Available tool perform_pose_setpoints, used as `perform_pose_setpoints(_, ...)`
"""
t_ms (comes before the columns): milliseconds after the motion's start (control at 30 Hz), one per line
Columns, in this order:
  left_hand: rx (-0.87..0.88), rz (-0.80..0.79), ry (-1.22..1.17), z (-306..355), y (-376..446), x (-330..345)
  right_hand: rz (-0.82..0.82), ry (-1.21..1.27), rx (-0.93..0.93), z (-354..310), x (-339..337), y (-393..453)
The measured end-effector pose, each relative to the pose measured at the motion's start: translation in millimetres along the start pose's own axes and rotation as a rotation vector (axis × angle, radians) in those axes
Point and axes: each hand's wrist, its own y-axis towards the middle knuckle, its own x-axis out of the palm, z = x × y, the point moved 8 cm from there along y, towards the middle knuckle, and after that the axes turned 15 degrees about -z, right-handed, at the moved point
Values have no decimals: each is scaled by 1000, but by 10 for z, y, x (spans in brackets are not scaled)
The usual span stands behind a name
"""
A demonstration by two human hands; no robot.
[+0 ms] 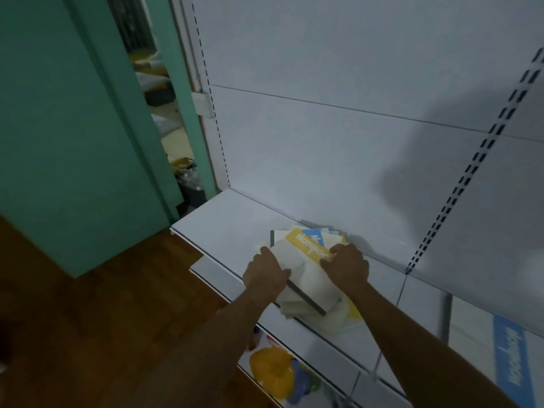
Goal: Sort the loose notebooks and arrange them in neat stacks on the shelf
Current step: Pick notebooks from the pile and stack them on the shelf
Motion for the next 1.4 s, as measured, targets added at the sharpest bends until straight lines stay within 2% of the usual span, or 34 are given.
perform_pose_setpoints(167, 40, 44, -40, -37, 90, 41, -1, -26, -13, -26, 43, -26)
perform_pose_setpoints(233, 58, 88, -88, -11, 94, -19, -34, 80, -19, 4, 69, -15)
perform_pose_setpoints(367, 107, 151, -366, 33, 87, -173, -52, 317, -5, 119, 66, -8)
perform_pose_setpoints(467, 143, 143, -557, 94, 80, -214, -26, 469, -26, 230, -2, -34)
perform_pose_setpoints(667, 346, 54, -665, 663, -7, -55, 106, 638, -6, 725, -318, -239)
perform_pose_setpoints(867, 514, -186, -632, 1474, -181, 524, 224, 655, 125, 1665, -609, -694)
perform_pose_setpoints(1067, 715, -446, -426, 2337, -671, 1408, 325, 688, 371, 2756, -704, -1355)
perform_pose_setpoints(1200, 832, -513, -308, 2698, -1021, 1929, 324, 667, 494, 3301, -661, -1717)
perform_pose_setpoints(1400, 829, -533, -155, 2840, -1137, 2416, 243, 607, 535, 3638, -471, -1819)
